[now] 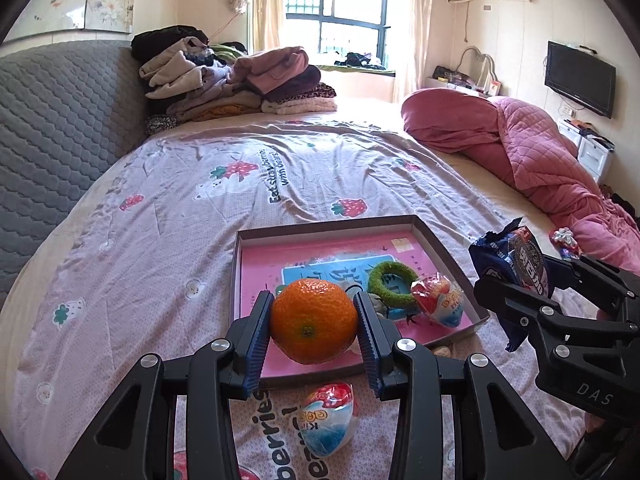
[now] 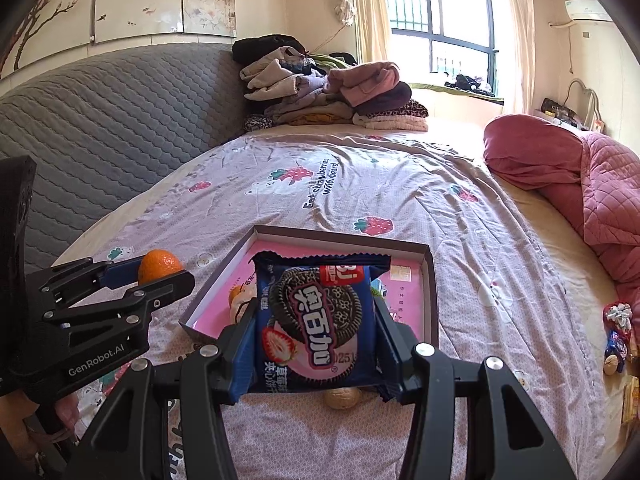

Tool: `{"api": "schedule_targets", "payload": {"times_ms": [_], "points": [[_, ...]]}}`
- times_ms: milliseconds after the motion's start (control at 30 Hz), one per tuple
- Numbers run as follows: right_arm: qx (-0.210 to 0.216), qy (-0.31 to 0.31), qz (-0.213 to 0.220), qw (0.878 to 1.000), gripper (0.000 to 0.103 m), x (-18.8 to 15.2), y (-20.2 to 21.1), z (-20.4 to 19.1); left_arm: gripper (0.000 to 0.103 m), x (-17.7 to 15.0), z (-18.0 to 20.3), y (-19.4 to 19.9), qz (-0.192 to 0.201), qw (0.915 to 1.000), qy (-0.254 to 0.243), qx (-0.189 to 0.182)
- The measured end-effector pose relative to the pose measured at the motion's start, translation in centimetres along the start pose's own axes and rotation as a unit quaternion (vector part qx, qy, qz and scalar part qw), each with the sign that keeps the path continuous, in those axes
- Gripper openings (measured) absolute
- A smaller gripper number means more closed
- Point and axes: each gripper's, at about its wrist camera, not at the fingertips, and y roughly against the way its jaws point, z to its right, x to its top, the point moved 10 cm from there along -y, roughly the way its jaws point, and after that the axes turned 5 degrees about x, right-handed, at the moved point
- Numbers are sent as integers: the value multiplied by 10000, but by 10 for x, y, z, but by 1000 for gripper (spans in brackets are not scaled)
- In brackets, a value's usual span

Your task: Organize objects

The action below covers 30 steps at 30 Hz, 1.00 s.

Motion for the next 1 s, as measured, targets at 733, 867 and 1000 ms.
{"api": "schedule_targets", "payload": {"times_ms": [733, 867, 1000], "points": [[-268, 22, 209, 9994, 52, 36, -7, 9, 42, 24, -31, -16, 70, 9998, 108, 169], [-286, 18, 212, 9994, 52, 41, -11, 11, 42, 23, -33, -22, 42, 9998, 72, 197], [-266, 1, 172, 9995, 52, 38, -17, 11, 42, 15, -34, -30, -8, 9999, 67, 147]]}}
